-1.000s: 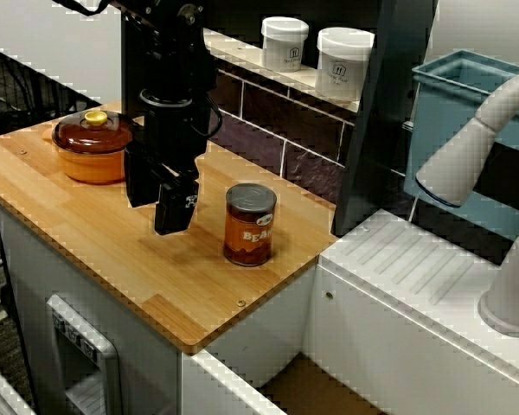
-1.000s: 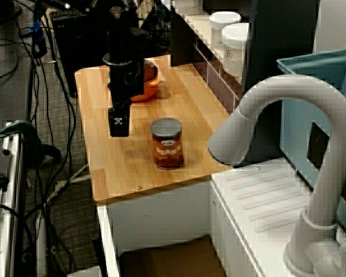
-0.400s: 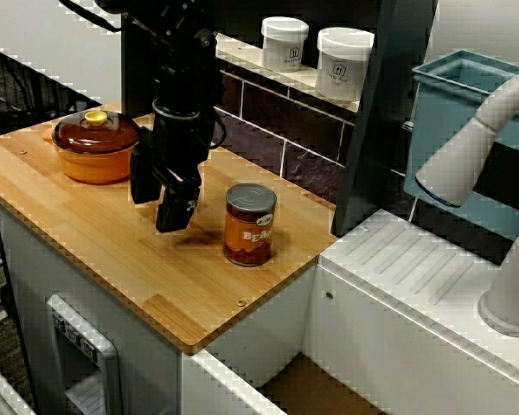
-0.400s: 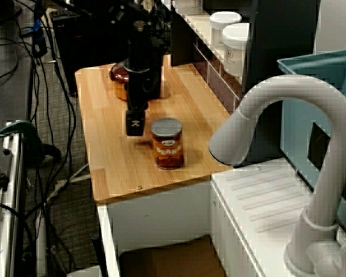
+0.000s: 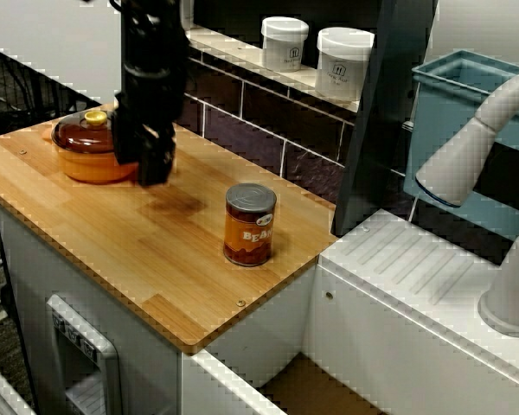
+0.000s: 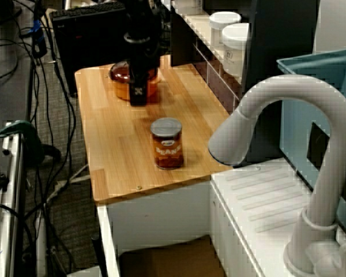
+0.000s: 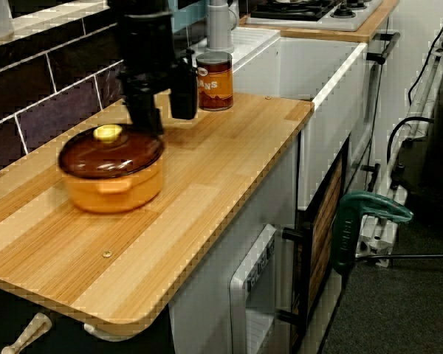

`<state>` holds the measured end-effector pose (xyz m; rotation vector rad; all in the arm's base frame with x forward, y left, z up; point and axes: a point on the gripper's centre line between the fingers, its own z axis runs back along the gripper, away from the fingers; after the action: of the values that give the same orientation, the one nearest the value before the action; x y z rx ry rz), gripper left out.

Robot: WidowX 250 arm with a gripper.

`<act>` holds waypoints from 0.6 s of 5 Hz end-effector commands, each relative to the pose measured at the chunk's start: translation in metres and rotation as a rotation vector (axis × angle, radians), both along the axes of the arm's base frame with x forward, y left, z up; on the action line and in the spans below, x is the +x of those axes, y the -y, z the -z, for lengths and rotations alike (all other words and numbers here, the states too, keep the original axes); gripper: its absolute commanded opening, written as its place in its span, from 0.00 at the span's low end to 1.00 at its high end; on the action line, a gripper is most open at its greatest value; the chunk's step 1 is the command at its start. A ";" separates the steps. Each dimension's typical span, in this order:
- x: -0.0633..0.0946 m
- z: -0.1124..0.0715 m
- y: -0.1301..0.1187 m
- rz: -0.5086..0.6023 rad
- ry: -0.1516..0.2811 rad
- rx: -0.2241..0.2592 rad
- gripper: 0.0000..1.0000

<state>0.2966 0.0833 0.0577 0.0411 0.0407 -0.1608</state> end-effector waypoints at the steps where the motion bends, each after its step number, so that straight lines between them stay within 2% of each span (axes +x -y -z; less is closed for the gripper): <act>1: -0.001 -0.036 -0.029 -0.022 0.076 -0.056 1.00; 3: -0.001 -0.056 -0.040 -0.049 0.081 -0.112 1.00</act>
<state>0.2913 0.1159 0.0907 -0.1028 0.0202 -0.1013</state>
